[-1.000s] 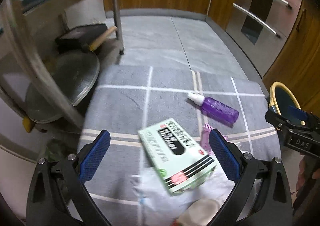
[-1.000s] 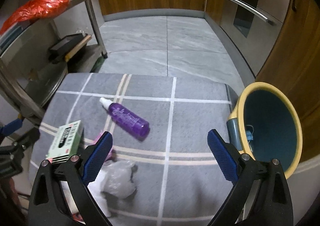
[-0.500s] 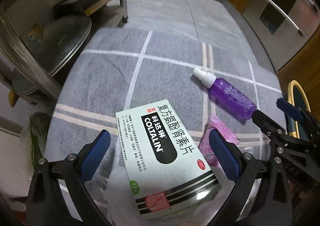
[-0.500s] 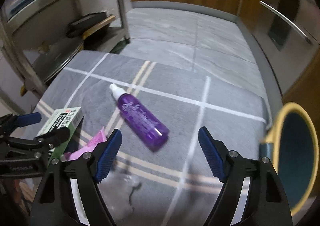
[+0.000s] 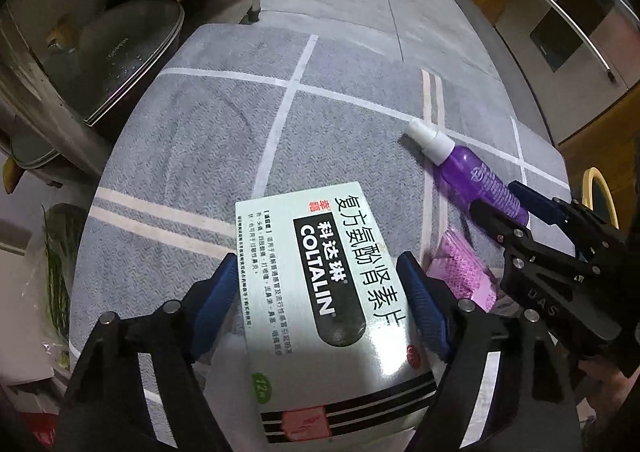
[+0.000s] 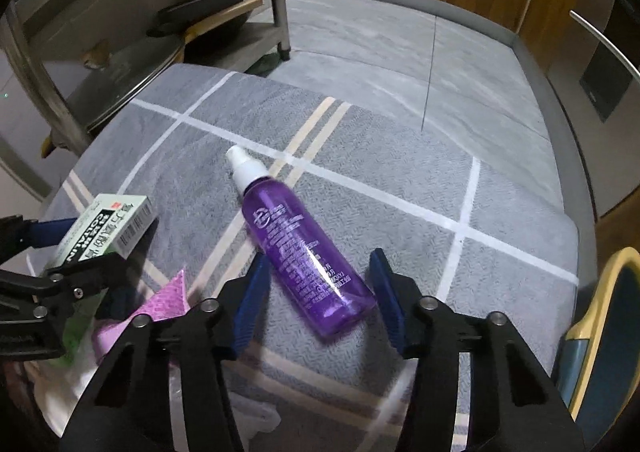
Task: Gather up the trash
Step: 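Grasp the purple spray bottle with the right gripper while the left gripper grasps the green medicine box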
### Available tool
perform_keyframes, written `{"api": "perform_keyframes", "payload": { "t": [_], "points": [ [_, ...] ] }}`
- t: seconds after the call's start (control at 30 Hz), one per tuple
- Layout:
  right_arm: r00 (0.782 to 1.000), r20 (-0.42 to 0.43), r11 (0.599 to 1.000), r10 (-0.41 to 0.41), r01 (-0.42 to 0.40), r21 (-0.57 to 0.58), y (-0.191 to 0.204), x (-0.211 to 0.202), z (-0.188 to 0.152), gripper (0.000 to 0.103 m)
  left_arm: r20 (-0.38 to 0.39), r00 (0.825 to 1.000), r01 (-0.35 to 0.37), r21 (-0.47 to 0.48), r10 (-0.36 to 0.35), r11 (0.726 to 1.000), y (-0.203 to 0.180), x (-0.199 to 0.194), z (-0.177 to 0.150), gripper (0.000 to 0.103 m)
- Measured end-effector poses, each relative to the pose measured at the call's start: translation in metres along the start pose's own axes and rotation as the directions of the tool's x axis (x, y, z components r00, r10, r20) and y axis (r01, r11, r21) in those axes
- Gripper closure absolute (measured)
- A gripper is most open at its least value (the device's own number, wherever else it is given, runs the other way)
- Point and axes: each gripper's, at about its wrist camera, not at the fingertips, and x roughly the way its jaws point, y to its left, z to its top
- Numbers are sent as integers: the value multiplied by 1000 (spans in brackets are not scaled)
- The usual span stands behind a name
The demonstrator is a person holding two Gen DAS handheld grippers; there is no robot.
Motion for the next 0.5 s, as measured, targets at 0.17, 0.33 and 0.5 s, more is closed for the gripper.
{"api": "perform_keyframes", "payload": {
  "t": [0.17,0.33,0.5],
  "points": [
    [1000,1,1000,-3,3,-19,4,-4,-1,64,22,1000,-2,28,1,1000,-3,-3,0,27],
    [999,25,999,-32,33,-13,-1,-17,-3,67,79,997,-8,68,3,998,-9,-16,0,28],
    [997,60,998,-57,56,31,-10,-40,-4,69,168,986,-29,129,7,991,-25,-40,1,28]
  ]
}}
